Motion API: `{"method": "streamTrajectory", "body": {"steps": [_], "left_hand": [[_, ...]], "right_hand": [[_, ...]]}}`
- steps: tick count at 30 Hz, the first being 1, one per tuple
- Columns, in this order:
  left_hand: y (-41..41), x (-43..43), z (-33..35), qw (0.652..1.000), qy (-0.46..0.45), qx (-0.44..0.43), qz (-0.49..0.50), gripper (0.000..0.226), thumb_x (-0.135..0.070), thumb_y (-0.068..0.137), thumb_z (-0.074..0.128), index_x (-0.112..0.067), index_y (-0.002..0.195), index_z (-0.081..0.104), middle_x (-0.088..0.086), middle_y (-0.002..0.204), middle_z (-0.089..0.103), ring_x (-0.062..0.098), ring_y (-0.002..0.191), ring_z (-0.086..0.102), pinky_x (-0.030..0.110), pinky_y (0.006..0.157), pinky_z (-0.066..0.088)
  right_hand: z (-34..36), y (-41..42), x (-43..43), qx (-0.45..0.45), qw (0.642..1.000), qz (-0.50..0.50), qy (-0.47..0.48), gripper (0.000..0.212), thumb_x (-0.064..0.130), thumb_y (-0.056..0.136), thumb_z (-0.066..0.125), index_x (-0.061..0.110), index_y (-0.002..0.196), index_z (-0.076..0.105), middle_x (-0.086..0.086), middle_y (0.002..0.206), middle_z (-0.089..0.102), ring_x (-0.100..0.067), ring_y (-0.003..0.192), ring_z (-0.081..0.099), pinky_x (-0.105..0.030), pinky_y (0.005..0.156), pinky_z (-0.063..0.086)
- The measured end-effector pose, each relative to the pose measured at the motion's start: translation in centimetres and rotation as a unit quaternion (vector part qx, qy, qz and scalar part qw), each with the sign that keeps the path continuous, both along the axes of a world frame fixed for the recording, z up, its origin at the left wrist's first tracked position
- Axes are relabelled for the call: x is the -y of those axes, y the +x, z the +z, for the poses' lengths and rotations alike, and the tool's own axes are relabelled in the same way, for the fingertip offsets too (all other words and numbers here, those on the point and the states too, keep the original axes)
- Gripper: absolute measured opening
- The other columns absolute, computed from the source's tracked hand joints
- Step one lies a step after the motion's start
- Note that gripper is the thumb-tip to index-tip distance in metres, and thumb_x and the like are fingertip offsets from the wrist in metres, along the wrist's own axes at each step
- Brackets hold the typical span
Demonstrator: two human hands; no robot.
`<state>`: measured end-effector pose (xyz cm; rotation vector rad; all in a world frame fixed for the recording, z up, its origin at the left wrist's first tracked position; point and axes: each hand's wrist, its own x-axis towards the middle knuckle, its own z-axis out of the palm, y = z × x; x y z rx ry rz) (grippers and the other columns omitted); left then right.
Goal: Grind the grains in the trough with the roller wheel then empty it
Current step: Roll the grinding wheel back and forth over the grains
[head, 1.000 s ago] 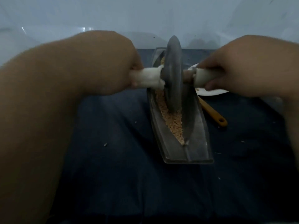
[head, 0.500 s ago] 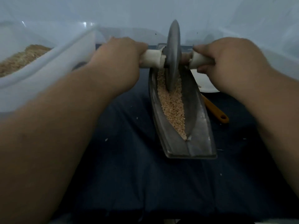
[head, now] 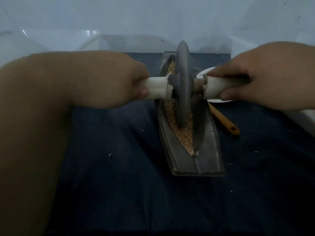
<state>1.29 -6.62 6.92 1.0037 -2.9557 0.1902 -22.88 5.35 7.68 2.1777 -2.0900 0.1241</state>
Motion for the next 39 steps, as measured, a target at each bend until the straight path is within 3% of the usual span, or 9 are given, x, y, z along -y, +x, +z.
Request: {"method": "streamTrajectory", "body": {"steps": [4,7,10,14,21,25,28,35,39], "left_hand": [[0.8,-1.4,1.1,0.992,0.12,-0.021,0.014,0.031,-0.056,0.072,0.043,-0.037,0.09,0.06,-0.021,0.086,0.058,-0.002,0.077,0.054,0.026,0.062,0.034],[-0.1,0.3,-0.5,0.996,0.066,-0.05,0.03,0.027,-0.047,0.087,0.044,-0.029,0.1,0.059,-0.008,0.084,0.059,0.007,0.075,0.053,0.03,0.062,0.033],[-2.2,2.4,-3.2,0.99,-0.061,-0.1,0.075,0.03,-0.032,0.098,0.044,-0.017,0.123,0.051,0.012,0.116,0.058,0.033,0.104,0.054,0.042,0.092,0.039],[-3.9,3.5,-5.6,0.967,-0.158,-0.157,0.123,0.054,-0.026,0.1,0.038,-0.012,0.15,0.024,0.014,0.144,0.039,0.033,0.138,0.027,0.055,0.117,-0.002],[-2.6,2.8,-3.7,0.979,-0.144,-0.135,0.059,0.034,-0.04,0.099,0.035,-0.017,0.12,0.05,0.011,0.115,0.056,0.035,0.105,0.052,0.046,0.092,0.039],[-0.6,0.6,-1.0,0.995,0.068,-0.065,0.036,0.033,-0.049,0.095,0.031,-0.024,0.09,0.052,-0.002,0.087,0.057,0.019,0.082,0.055,0.037,0.072,0.04],[0.5,-1.2,0.4,0.988,0.143,-0.055,0.019,0.035,-0.05,0.091,0.035,-0.024,0.083,0.057,0.001,0.082,0.06,0.018,0.08,0.057,0.039,0.078,0.044],[-0.7,-0.2,-0.6,0.987,0.112,-0.105,0.037,0.035,-0.045,0.098,0.031,-0.025,0.095,0.059,-0.006,0.083,0.06,0.01,0.076,0.053,0.034,0.075,0.041],[-1.4,1.5,-2.7,0.985,0.02,-0.156,0.071,0.032,-0.045,0.102,0.025,-0.025,0.102,0.049,-0.003,0.084,0.057,0.023,0.078,0.054,0.043,0.078,0.044]], "right_hand": [[1.1,0.4,-1.2,0.053,0.996,-0.015,0.068,0.039,0.069,0.064,0.05,0.089,0.091,0.032,0.033,0.084,0.051,0.003,0.073,0.044,-0.031,0.069,0.035],[-0.9,0.2,0.6,0.064,0.998,-0.013,-0.005,0.044,0.041,0.086,0.057,0.066,0.121,0.046,0.015,0.097,0.062,-0.013,0.086,0.052,-0.031,0.071,0.033],[-3.1,-0.1,3.9,0.049,0.994,-0.06,-0.074,0.053,0.019,0.097,0.056,0.037,0.145,0.042,-0.009,0.134,0.056,-0.031,0.119,0.049,-0.034,0.087,0.035],[-4.7,-0.1,6.2,0.079,0.979,-0.075,-0.173,0.054,0.01,0.097,0.055,0.022,0.147,0.04,-0.013,0.143,0.049,-0.032,0.131,0.041,-0.031,0.105,0.026],[-3.4,-1.2,4.8,0.048,0.992,-0.061,-0.104,0.053,0.033,0.092,0.062,0.037,0.143,0.045,-0.003,0.133,0.057,-0.026,0.116,0.052,-0.035,0.088,0.037],[-0.9,-1.1,1.4,0.038,0.999,-0.004,-0.001,0.05,0.062,0.078,0.052,0.06,0.127,0.049,0.034,0.086,0.048,0.01,0.074,0.043,-0.017,0.064,0.027],[0.8,-0.3,-0.6,0.082,0.995,0.018,0.047,0.035,0.087,0.064,0.042,0.086,0.099,0.037,0.037,0.083,0.058,0.02,0.084,0.049,-0.017,0.067,0.033],[-0.7,-0.7,0.8,0.101,0.994,0.025,0.025,0.03,0.049,0.083,0.051,0.069,0.105,0.052,0.034,0.077,0.061,0.011,0.069,0.057,-0.022,0.061,0.032],[-2.9,-0.7,3.6,0.094,0.992,-0.015,-0.086,0.046,0.027,0.095,0.059,0.042,0.138,0.05,0.008,0.123,0.06,-0.021,0.116,0.052,-0.031,0.086,0.035]]}}
